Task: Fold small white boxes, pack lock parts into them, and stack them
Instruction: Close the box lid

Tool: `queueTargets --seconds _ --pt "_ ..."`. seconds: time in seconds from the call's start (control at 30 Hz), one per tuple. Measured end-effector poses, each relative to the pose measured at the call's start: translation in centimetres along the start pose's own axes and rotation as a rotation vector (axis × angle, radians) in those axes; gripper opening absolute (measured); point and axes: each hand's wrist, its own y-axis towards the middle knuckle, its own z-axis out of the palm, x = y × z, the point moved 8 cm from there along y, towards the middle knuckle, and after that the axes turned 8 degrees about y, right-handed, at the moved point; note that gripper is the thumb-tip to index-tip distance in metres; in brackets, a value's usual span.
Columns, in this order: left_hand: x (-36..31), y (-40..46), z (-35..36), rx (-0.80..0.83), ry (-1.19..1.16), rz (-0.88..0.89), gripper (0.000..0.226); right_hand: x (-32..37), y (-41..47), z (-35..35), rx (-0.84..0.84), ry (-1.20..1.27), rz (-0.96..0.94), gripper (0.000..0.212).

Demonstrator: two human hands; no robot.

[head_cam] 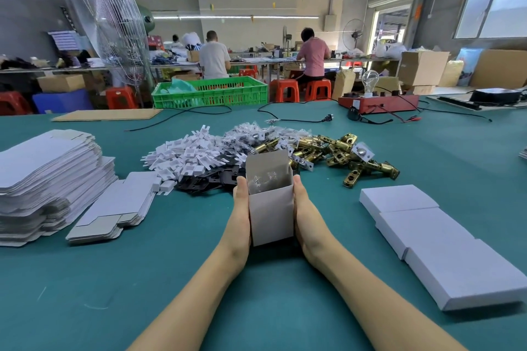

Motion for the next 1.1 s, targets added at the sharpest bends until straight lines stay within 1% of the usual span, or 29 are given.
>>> queueTargets --seconds 0.03,0.1,0.23,0.33,0.4,0.47,0.5,0.57,0.67,0.77,0.83,0.93,1.03,1.1 --pt "0.4 0.2 -0.1 -0.002 -0.001 -0.047 0.069 -0.1 0.0 0.0 -0.001 -0.008 0.0 0.056" --pt "0.7 0.4 -0.2 0.002 0.022 -0.089 0.057 -0.1 -0.1 -0.1 -0.002 -0.017 0.002 0.055" --pt "1.0 0.6 -0.8 -0.09 0.05 -0.112 0.067 -0.1 -0.2 -0.1 0.007 -0.026 0.012 0.055" --pt "1.0 1.0 -1.3 -0.107 0.072 -0.116 0.059 -0.1 -0.2 0.0 0.009 -0.014 0.024 0.055" --pt "1.0 1.2 -1.5 -0.11 0.084 -0.108 0.05 0.2 -0.2 0.2 0.019 0.006 0.025 0.054" --pt "1.0 1.4 -1.5 -0.101 0.091 -0.095 0.033 0.9 -0.3 0.6 0.047 0.025 0.009 0.052" --pt "1.0 1.4 -1.4 -0.088 0.091 -0.091 0.032 1.3 -0.4 0.7 0.054 0.029 0.001 0.05" --pt "0.9 1.4 -1.3 -0.068 0.104 -0.074 0.034 1.8 -0.4 0.8 0.048 0.028 -0.005 0.044" --pt "0.2 1.1 -1.1 -0.082 0.118 -0.043 0.03 2.1 -0.6 0.9 0.073 0.053 -0.01 0.041" --pt "-0.6 0.9 -0.8 -0.091 0.12 0.04 0.031 2.3 -0.6 1.0 0.086 0.043 -0.017 0.031" --pt "-1.0 0.6 -0.6 -0.097 0.119 0.076 0.036 2.4 -0.5 1.0 0.073 0.033 -0.027 0.031" --pt "-1.5 0.2 -0.3 -0.105 0.136 0.131 0.032 2.4 -0.6 1.1 0.056 0.007 -0.031 0.037" --pt "-1.8 0.1 -0.2 -0.119 0.101 0.167 0.028 3.1 -0.7 1.3 0.052 0.009 -0.101 0.038" --pt "-1.9 0.2 -0.2 -0.119 0.085 0.181 0.028 3.9 -0.7 1.3 0.04 0.014 -0.177 0.031"
